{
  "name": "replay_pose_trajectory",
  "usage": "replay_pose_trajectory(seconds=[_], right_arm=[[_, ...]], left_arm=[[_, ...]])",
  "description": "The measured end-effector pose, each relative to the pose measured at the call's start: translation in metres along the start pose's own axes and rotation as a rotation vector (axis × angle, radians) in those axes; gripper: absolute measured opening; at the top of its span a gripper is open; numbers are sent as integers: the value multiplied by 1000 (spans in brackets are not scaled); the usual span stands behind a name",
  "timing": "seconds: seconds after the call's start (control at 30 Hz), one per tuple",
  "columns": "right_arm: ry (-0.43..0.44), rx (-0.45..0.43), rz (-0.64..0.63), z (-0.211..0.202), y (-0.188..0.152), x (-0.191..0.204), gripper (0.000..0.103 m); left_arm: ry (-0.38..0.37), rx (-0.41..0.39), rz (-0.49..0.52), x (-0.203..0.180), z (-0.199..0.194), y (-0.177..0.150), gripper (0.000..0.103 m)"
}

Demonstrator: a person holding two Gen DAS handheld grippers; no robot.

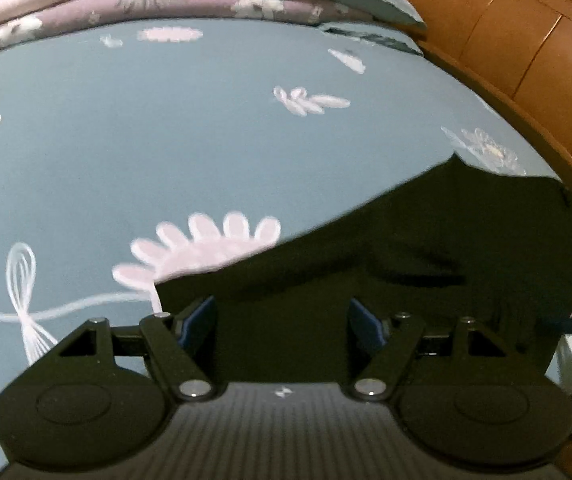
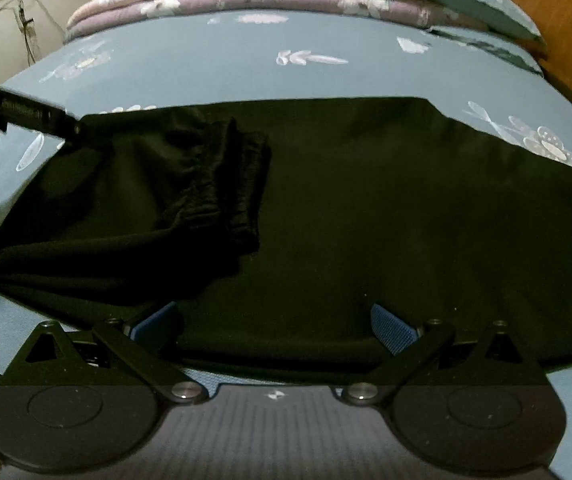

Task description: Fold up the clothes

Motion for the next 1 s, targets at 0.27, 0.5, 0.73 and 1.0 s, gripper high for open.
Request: replay_pose_trajectory(seconds=[0.27, 0.5, 0.73, 1.0], right_arm=[[0, -23, 84, -29, 20, -22, 103], [-27, -110, 288, -46, 27, -98, 103], [48, -96, 531, -25, -5, -160, 103], [98, -226, 653, -62, -14, -221, 103]], left_arm=[[-19, -13, -18, -16, -25, 15, 74], [-22, 29, -48, -30, -22, 17, 74], [-5, 68, -61, -46, -18, 20, 74], [1, 42, -22, -80, -30, 48, 74]])
Point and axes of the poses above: each gripper's, at about its wrist camera, not at the fingertips, and z roughly the way its jaws point, x to its left, y to its top, the point moved 9 cm from there along z, roughly the way its jaws point, and after that the axes turned 12 degrees about x, right-handed, at the moved point
